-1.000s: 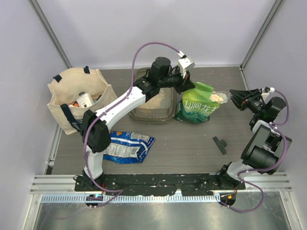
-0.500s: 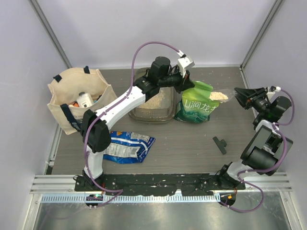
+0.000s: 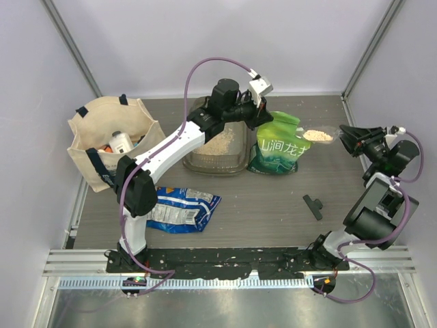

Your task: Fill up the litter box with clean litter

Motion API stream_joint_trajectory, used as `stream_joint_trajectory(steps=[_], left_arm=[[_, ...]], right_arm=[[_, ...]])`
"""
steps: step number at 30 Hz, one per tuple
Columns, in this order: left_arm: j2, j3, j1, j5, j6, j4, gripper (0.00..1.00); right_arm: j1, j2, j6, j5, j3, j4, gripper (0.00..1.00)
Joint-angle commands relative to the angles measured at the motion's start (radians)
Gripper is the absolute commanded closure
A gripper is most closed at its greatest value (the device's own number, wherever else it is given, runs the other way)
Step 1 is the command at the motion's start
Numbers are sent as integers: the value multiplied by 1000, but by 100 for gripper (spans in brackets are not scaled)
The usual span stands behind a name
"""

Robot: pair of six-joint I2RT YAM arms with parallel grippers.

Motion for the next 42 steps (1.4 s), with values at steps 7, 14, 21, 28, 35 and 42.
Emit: stream_joint_trajectory(steps=[7,14,21,28,35,42], left_arm=[[-50,67,25,-28,13,67,100],[-67,62,25,-40,51,31,54],[-214,-137,48,-109,97,-12,30],[-450,-390,86,-197,173,-140,28],[-657,-576,121,-228,252,-272,28],[-726,-633,126,-249,240,-307,28]], right_arm=[[3,-17,69,7,107,57,99],[51,-17,-6,39,276,-124,99],[209,45,-115,102,524,-368,99],[384,271,-231,157,917,-615,99],[597,538,-389,197,1251,-772,99],[756,791,-601,315,1529,-948,99]])
